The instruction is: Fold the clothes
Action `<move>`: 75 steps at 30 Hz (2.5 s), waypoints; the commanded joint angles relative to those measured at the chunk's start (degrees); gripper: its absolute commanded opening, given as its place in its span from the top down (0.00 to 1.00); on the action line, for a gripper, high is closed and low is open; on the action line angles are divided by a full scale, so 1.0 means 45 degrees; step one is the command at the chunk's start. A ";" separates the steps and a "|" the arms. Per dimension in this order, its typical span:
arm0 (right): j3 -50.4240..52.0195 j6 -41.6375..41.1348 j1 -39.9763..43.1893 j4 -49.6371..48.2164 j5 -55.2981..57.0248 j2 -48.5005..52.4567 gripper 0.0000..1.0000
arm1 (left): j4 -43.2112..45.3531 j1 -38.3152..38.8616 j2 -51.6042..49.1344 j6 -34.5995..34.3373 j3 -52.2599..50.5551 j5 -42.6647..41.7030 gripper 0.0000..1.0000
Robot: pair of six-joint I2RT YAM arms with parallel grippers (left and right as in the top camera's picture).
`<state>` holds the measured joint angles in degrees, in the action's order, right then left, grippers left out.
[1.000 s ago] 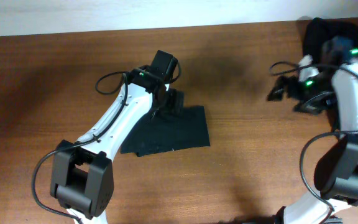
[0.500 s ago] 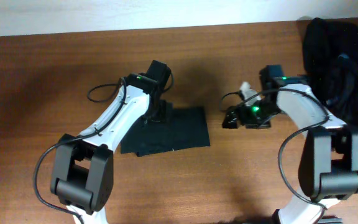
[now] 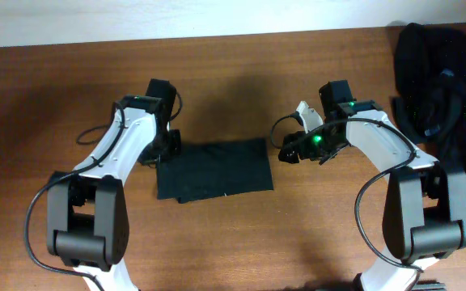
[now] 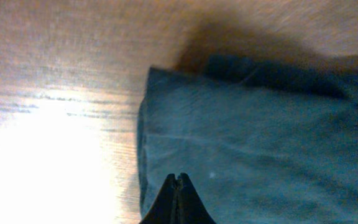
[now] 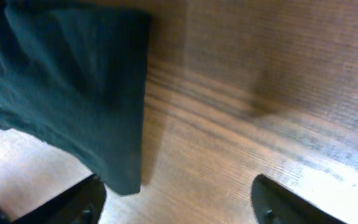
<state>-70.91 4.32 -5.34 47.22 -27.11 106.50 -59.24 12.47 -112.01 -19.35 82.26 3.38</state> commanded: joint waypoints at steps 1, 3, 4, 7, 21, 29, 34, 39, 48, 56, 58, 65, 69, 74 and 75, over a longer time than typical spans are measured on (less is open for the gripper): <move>0.0092 -0.0131 -0.0073 -0.0180 -0.0126 0.0024 0.25 | 0.0039 -0.0180 0.0019 -0.0073 -0.0452 -0.0238 0.99; 0.0092 -0.0126 -0.0087 -0.0311 -0.0121 0.0039 0.25 | 0.0151 -0.0180 0.0019 -0.0073 -0.0685 -0.0238 0.99; 0.0092 -0.0131 -0.0102 -0.0389 -0.0121 0.0083 0.25 | 0.0248 -0.0180 0.0015 -0.0073 -0.0826 -0.0233 0.99; 0.0092 -0.0175 -0.0209 -0.0534 -0.0126 0.0214 0.26 | 0.0699 -0.0180 0.0010 -0.0073 -0.1311 -0.0238 1.00; 0.0092 -0.0612 -0.1234 -0.1452 -0.0165 0.0656 0.25 | 0.1622 -0.0204 0.0058 0.0408 -0.1370 -0.1472 1.00; 0.0097 -0.0651 -0.1229 -0.1661 -0.0160 0.0665 0.26 | 0.1214 -0.0189 0.0058 0.0413 -0.0617 -0.1477 1.00; 0.0097 -0.0903 -0.1243 -0.1953 -0.0170 0.0923 0.25 | 0.1243 -0.0189 -0.0049 0.0510 -0.0729 -0.1472 1.00; 0.0097 -0.1171 -0.1501 -0.2127 -0.0267 0.1253 0.25 | 0.1253 -0.0189 -0.0500 0.0505 -0.0821 -0.1535 1.00; 0.0097 -0.1413 -0.2798 -0.2424 -0.0253 0.1423 0.25 | 0.1423 -0.0049 -0.0860 0.0505 -0.0821 -0.1617 1.00; 0.0107 -0.2195 -0.3240 -0.2671 0.0170 0.1457 0.24 | 0.1651 0.0418 -0.1205 0.0510 -0.0821 -0.1608 1.00; 0.0117 -0.2419 -0.3240 -0.2739 0.0165 0.1530 0.20 | 0.1739 0.0549 -0.1205 0.0510 -0.0821 -0.1593 1.00; 0.0141 -0.2705 -0.3254 -0.2841 0.0112 0.2035 0.09 | 0.1831 0.0651 -0.1205 0.0510 -0.0821 -0.1525 0.99; 0.0141 -0.2749 -0.3249 -0.2977 0.0044 0.2176 0.06 | 0.1831 0.0651 -0.1205 0.0510 -0.0821 -0.1462 1.00; 0.0141 -0.2744 -0.3249 -0.2982 -0.0228 0.2181 0.04 | 0.1919 0.0612 -0.1200 0.0510 -0.0738 -0.0738 1.00; 0.0141 -0.2744 -0.3249 -0.2982 -0.0228 0.2181 0.04 | 0.1880 0.0573 -0.1200 0.0510 -0.0656 -0.0695 1.00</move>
<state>-70.98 -7.75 -19.44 33.98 -28.40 112.90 -51.16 15.00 -116.05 -17.96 78.65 -2.04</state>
